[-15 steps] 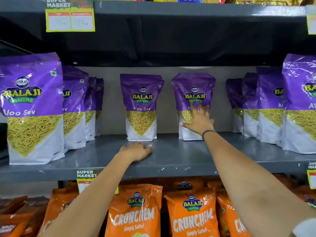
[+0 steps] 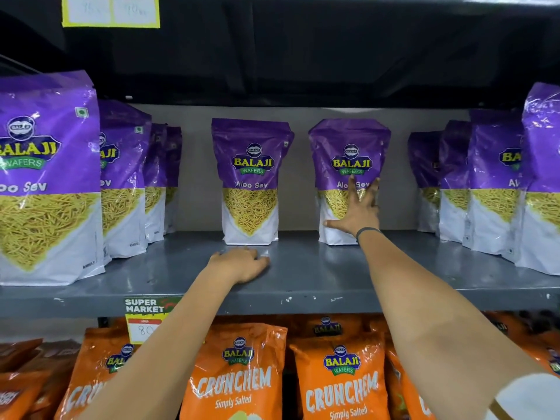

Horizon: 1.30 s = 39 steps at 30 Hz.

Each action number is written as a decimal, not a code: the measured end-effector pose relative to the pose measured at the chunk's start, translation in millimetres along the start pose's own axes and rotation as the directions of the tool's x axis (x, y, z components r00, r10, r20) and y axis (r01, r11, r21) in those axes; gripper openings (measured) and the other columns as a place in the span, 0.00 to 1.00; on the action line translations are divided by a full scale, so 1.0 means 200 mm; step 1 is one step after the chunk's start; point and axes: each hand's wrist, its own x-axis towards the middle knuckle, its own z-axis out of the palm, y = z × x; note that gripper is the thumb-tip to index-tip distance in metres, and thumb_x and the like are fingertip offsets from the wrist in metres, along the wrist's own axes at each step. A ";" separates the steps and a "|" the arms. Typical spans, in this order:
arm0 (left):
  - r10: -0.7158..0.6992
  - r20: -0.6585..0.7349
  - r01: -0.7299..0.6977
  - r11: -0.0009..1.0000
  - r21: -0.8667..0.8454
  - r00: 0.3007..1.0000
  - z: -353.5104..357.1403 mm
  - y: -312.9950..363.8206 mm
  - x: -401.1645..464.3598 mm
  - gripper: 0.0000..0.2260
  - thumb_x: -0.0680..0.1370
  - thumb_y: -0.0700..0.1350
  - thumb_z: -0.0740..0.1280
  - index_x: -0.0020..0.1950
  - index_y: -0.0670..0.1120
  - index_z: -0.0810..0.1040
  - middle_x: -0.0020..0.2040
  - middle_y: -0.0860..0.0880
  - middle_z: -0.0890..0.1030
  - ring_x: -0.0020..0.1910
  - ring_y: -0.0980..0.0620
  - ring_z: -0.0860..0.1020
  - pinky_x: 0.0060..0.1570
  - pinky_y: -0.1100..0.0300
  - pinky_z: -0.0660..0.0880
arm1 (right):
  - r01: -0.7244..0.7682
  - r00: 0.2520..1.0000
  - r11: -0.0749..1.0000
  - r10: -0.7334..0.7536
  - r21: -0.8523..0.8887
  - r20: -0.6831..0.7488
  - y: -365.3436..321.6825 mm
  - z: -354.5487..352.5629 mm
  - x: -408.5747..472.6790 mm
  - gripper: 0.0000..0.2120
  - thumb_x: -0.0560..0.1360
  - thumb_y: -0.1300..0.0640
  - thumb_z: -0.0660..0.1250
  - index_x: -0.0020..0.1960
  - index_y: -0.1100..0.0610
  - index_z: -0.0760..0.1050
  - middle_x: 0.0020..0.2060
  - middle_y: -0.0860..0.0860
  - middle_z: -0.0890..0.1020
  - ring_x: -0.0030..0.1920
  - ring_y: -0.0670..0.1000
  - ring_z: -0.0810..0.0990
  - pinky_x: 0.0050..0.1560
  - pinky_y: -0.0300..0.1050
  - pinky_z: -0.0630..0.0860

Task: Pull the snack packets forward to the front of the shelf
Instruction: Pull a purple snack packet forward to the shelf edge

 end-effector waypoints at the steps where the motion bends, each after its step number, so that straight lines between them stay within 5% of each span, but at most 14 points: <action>1: -0.004 0.005 0.004 1.000 0.003 1.000 0.00 0.00 0.00 0.27 0.80 0.60 0.47 0.74 0.50 0.68 0.77 0.46 0.67 0.75 0.44 0.66 0.72 0.45 0.60 | -0.003 1.000 1.000 0.003 -0.003 -0.002 0.00 0.00 0.00 0.59 0.64 0.39 0.75 0.77 0.48 0.36 0.74 0.68 0.35 0.74 0.70 0.51 0.68 0.58 0.63; 12: -0.023 0.016 0.023 1.000 -0.010 1.000 0.00 0.00 -0.01 0.27 0.80 0.59 0.48 0.74 0.50 0.68 0.77 0.46 0.67 0.75 0.44 0.66 0.72 0.45 0.60 | -0.064 0.998 0.996 0.062 0.069 0.030 0.02 -0.02 -0.04 0.57 0.65 0.42 0.75 0.76 0.43 0.35 0.74 0.67 0.48 0.71 0.68 0.60 0.65 0.58 0.68; 39: -0.023 0.029 0.023 1.000 -0.014 0.999 0.00 -0.02 0.01 0.28 0.80 0.60 0.47 0.76 0.49 0.65 0.79 0.44 0.63 0.76 0.43 0.63 0.75 0.44 0.60 | -0.080 0.997 0.989 0.082 0.122 -0.007 0.03 -0.27 -0.37 0.54 0.65 0.43 0.75 0.76 0.40 0.39 0.76 0.62 0.47 0.69 0.71 0.60 0.61 0.66 0.71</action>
